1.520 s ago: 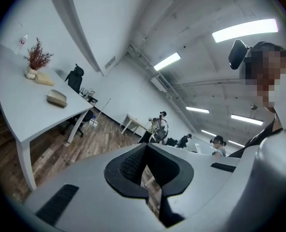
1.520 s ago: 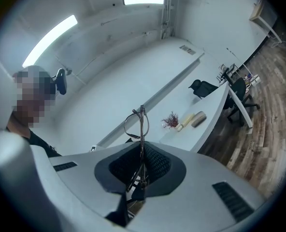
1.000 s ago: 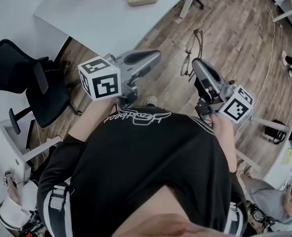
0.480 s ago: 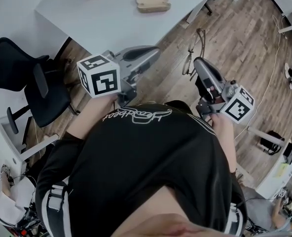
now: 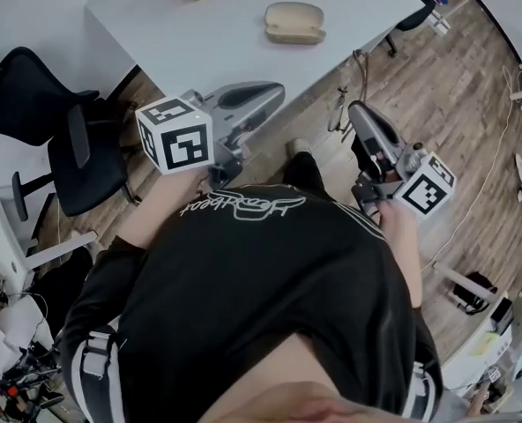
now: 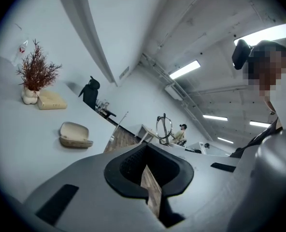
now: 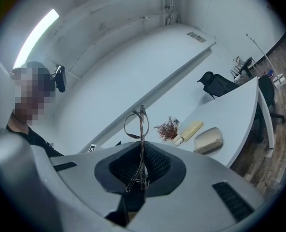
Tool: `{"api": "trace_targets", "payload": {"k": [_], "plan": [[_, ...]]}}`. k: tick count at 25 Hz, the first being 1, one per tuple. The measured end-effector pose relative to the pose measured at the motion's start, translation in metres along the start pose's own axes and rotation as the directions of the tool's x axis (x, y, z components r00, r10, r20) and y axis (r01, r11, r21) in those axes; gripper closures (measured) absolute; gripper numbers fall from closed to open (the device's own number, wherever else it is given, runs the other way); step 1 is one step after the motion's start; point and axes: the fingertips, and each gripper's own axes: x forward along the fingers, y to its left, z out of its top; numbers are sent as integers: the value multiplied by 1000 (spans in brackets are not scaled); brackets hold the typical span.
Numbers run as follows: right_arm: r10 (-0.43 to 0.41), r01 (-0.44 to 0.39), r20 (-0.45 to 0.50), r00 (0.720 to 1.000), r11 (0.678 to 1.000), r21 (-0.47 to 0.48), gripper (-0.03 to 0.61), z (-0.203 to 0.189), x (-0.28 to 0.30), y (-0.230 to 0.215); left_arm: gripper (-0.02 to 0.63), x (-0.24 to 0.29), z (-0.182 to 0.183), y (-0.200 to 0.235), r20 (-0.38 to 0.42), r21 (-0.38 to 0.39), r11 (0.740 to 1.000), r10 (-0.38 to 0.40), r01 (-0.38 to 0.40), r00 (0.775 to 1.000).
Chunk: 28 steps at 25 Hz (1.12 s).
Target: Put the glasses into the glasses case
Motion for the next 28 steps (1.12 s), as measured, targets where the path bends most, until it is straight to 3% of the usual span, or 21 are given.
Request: {"api": "trace_targets", "payload": {"k": [13, 28], "plan": [[89, -83, -131, 987, 995, 52, 555, 53, 65, -94, 607, 61, 48, 80, 56, -85, 988, 134, -129, 989], [219, -204, -248, 944, 975, 88, 555, 93, 127, -171, 607, 101, 81, 143, 95, -159, 941, 315, -298, 944]]}}
